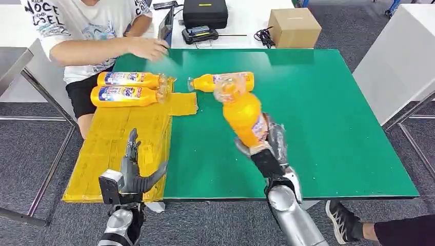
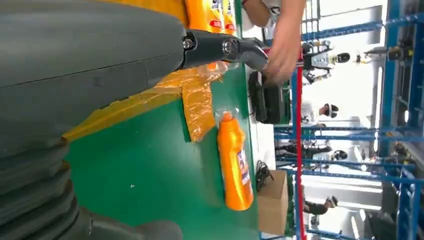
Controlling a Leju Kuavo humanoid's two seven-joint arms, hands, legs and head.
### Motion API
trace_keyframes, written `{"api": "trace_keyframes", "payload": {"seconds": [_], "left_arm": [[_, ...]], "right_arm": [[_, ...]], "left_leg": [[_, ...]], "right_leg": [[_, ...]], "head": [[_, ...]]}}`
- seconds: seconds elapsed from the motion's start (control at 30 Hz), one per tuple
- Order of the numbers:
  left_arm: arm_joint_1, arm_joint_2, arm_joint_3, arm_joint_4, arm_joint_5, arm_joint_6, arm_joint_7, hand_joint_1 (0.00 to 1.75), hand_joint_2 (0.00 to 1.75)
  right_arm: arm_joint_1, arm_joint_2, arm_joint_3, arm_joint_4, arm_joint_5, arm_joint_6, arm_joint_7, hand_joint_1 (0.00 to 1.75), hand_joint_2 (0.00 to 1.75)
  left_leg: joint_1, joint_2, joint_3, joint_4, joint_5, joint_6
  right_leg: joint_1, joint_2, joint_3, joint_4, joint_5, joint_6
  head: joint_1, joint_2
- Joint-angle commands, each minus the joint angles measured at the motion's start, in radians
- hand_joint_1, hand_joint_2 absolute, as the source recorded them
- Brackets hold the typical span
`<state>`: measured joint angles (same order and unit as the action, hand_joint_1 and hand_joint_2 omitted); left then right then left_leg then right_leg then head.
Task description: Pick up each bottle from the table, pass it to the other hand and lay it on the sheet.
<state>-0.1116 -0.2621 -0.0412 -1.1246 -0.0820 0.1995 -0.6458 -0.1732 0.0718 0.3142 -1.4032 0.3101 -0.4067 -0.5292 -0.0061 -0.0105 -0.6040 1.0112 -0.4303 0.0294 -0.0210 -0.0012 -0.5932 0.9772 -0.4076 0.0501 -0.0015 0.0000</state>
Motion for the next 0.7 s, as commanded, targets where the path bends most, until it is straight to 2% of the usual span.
{"api": "trace_keyframes", "payload": {"seconds": [0.03,0.23,0.4,0.7], "left_arm": [[0.015,-0.004,-0.041,-0.068,0.117,-0.092,0.079,0.00,1.75],[0.052,0.036,-0.165,-0.112,0.382,-0.362,0.229,0.00,1.75],[0.061,0.059,-0.235,-0.135,0.427,-0.421,0.253,0.00,1.75],[0.051,0.060,-0.252,-0.128,0.420,-0.419,0.252,0.00,1.75]], "right_arm": [[0.143,0.095,-0.228,-0.215,-0.005,-0.090,-0.081,1.75,1.75],[0.169,0.106,-0.235,-0.046,0.016,-0.022,-0.119,1.75,1.75],[0.177,0.152,-0.168,0.105,0.043,0.029,-0.144,1.75,1.75],[0.150,0.176,-0.106,0.186,0.060,0.053,-0.139,1.75,1.75]], "left_leg": [[0.000,-0.001,0.000,0.000,-0.001,-0.001],[0.001,0.000,0.004,-0.001,-0.002,-0.002],[0.001,0.002,0.004,-0.002,-0.002,-0.002],[0.003,0.005,0.007,-0.001,-0.003,-0.003]], "right_leg": [[0.000,-0.002,0.001,0.000,-0.001,-0.001],[0.001,-0.001,0.005,-0.002,-0.001,-0.003],[0.001,0.001,0.004,-0.003,-0.001,-0.002],[0.003,0.003,0.006,-0.003,-0.001,-0.004]], "head": [[0.000,0.000],[0.000,0.000],[0.000,0.000],[0.000,0.000]]}}
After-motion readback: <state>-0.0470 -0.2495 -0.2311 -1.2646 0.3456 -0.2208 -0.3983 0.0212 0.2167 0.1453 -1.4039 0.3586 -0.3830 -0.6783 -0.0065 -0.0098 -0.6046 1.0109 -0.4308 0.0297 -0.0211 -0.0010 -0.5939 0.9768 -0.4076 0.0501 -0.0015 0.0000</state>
